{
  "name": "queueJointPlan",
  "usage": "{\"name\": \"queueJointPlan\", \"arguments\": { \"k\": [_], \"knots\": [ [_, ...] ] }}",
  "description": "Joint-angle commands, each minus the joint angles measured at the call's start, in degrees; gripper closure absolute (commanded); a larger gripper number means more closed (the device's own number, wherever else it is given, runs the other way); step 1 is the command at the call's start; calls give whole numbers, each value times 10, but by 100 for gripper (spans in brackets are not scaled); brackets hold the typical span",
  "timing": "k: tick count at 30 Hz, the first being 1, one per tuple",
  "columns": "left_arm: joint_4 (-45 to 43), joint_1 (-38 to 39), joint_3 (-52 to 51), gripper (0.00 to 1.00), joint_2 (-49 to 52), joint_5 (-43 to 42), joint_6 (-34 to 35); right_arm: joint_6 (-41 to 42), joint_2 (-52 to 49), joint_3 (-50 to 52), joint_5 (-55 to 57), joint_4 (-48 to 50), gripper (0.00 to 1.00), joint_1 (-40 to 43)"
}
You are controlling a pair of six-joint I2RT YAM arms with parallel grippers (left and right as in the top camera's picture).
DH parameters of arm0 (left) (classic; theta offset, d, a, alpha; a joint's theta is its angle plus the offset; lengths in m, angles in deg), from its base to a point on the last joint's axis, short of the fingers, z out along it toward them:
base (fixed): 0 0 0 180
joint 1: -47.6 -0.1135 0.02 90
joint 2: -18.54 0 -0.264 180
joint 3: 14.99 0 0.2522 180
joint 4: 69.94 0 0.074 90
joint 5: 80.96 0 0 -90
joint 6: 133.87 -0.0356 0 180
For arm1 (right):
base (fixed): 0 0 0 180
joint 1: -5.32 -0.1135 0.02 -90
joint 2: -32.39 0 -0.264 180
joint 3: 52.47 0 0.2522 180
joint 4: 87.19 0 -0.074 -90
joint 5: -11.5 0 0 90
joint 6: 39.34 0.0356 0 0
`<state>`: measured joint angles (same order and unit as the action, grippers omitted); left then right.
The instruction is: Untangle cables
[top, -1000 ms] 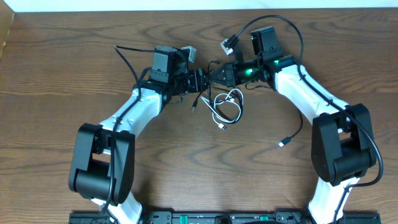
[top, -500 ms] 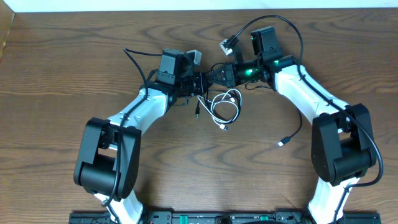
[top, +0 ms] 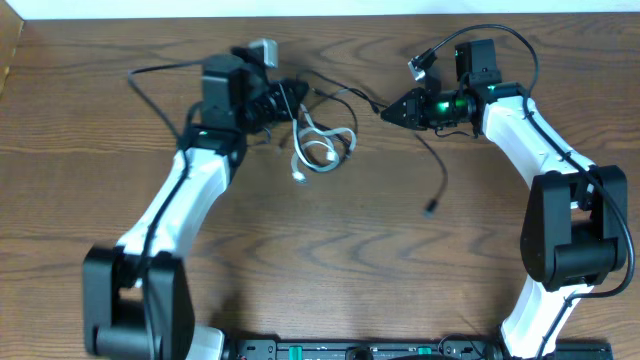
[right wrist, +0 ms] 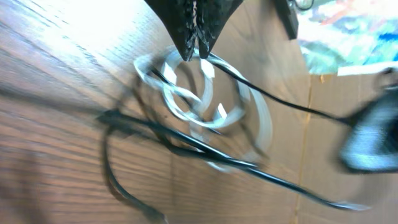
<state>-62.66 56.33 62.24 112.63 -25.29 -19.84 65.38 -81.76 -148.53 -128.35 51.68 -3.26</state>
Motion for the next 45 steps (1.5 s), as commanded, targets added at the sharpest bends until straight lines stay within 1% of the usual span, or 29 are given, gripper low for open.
{"name": "queueJointPlan", "arguments": {
  "k": [1, 3, 5, 7, 9, 11, 12, 14, 17, 18, 21, 24, 28, 31, 32, 35, 37, 38, 40, 41, 43, 45],
  "knots": [
    [-36, -23, 5, 92, -70, -1, 38, 3, 13, -1, 70, -8, 99, -1],
    [-59, -29, 5, 92, -100, -1, 51, 2, 13, -1, 76, -13, 99, -2],
    [-81, -30, 5, 93, -129, -1, 53, 0, 13, -1, 56, -16, 99, -2],
    [-103, -30, 5, 93, -152, 6, 53, -23, 13, -1, -5, -15, 99, -3],
    [-122, -30, 5, 93, -168, 10, 53, -46, 13, -1, -66, -10, 97, -3],
    [-138, -30, 5, 93, -180, 14, 68, -57, 13, -1, -139, 6, 93, -5],
    [-140, -30, 5, 92, -184, 22, 87, -56, 13, -1, -163, 14, 89, -5],
    [-140, -30, 5, 93, -188, 41, 126, -56, 13, -1, -197, 30, 78, -9],
    [-137, -30, 5, 93, -188, 74, 167, -56, 13, -1, -202, 36, 62, -21],
    [-132, -30, 5, 92, -188, 94, 178, -56, 13, -1, -202, 38, 59, -25],
    [-101, -30, 5, 92, -188, 154, 208, -42, 13, -1, -172, 47, 57, -43],
    [-78, -30, 5, 93, -185, 171, 223, 37, 13, -1, -108, 54, 56, -60],
    [-75, -30, 5, 93, -185, 164, 222, 131, 13, -1, -67, 96, 49, -88],
    [-73, -30, 5, 93, -185, 141, 216, 188, 13, -1, -50, 142, 42, -108],
    [-73, -30, 5, 93, -185, 125, 210, 195, 13, -1, -40, 153, 40, -115],
    [-73, -30, 5, 93, -185, 88, 186, 204, 13, -1, 6, 160, 39, -129],
    [-69, -30, 5, 93, -185, 77, 146, 205, 13, -1, 16, 156, 38, -134],
    [-59, -30, 5, 93, -185, 78, 120, 200, 13, -1, 18, 156, 35, -136],
    [-32, -30, 5, 93, -185, 85, 64, 162, 13, -1, 19, 156, 33, -139],
    [-11, -30, 5, 92, -185, 95, 46, 141, 13, -1, 19, 155, 32, -140],
    [43, -30, 5, 92, -184, 123, 43, 113, 13, -1, 19, 143, 33, -144],
    [83, -30, 5, 93, -181, 129, 43, 108, 13, -1, 20, 129, 36, -146]
  ]
}}
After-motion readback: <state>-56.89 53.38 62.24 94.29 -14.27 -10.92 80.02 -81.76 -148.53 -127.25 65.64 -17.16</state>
